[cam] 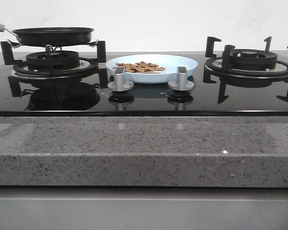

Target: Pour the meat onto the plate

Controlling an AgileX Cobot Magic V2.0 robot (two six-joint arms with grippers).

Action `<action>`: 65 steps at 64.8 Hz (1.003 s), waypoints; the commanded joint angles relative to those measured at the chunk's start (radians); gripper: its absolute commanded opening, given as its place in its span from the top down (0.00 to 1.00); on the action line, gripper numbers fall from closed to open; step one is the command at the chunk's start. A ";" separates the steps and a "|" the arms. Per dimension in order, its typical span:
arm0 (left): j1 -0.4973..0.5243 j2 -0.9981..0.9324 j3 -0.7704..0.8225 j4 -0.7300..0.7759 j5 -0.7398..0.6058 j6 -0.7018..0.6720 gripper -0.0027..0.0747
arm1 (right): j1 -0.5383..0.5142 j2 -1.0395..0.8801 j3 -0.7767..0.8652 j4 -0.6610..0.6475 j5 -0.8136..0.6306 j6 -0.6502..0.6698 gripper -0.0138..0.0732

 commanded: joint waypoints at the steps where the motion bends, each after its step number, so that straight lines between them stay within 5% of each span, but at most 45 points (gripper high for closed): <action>1: -0.006 -0.018 0.006 -0.005 -0.078 0.001 0.99 | -0.007 -0.016 -0.004 -0.028 -0.060 0.000 0.92; 65: -0.006 -0.018 0.006 -0.005 -0.078 0.001 0.99 | -0.007 -0.016 -0.004 -0.055 -0.026 0.000 0.92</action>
